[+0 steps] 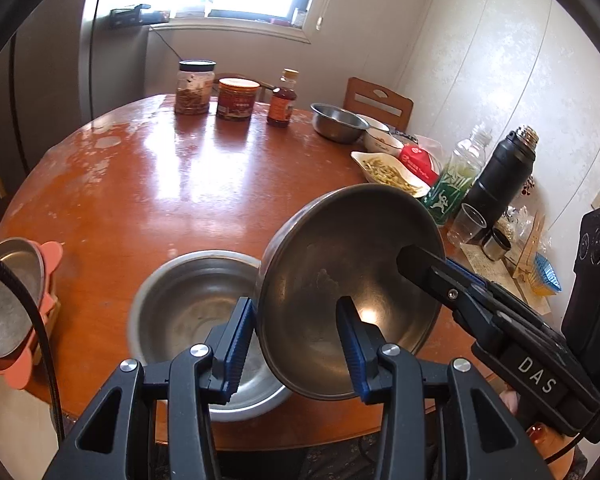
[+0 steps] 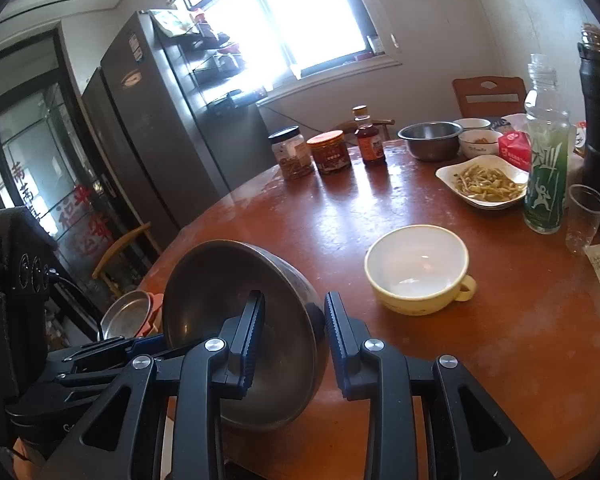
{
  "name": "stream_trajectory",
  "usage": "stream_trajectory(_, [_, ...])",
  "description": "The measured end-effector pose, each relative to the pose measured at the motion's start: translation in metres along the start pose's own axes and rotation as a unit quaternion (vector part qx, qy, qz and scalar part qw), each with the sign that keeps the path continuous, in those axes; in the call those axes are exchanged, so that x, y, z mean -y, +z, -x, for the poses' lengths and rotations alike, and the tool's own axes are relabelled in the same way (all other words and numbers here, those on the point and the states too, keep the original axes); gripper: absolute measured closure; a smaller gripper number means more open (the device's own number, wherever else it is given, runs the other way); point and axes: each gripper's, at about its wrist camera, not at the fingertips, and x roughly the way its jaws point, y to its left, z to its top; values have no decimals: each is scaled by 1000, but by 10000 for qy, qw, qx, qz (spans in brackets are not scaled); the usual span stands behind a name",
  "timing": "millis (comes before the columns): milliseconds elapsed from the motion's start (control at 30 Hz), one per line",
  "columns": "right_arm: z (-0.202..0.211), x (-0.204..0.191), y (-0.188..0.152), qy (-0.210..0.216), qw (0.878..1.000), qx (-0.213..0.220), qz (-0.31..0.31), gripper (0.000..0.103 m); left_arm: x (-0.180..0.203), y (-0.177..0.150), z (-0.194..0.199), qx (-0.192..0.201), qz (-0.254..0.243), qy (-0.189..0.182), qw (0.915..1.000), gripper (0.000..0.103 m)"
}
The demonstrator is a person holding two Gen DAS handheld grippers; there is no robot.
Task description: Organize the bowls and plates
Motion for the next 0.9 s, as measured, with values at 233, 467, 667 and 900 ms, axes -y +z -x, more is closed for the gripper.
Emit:
stream_trajectory(233, [-10,-36,-5,135,9995,-113,267,70,-29,-10,22,101,148,116,9998,61])
stream_trajectory(467, [-15,-61,-12,227,9984,-221,468,70,-47,-18,34,132,249,234,9993,61])
stream_trajectory(667, [-18,-70,-20,254,9977,-297,547,70,-54,-27,33,27,260,328,9991,61])
stream_trajectory(900, [-24,-69,-25,239,9974,-411,538,70,-56,-30,25,-89,271,381,9989,61])
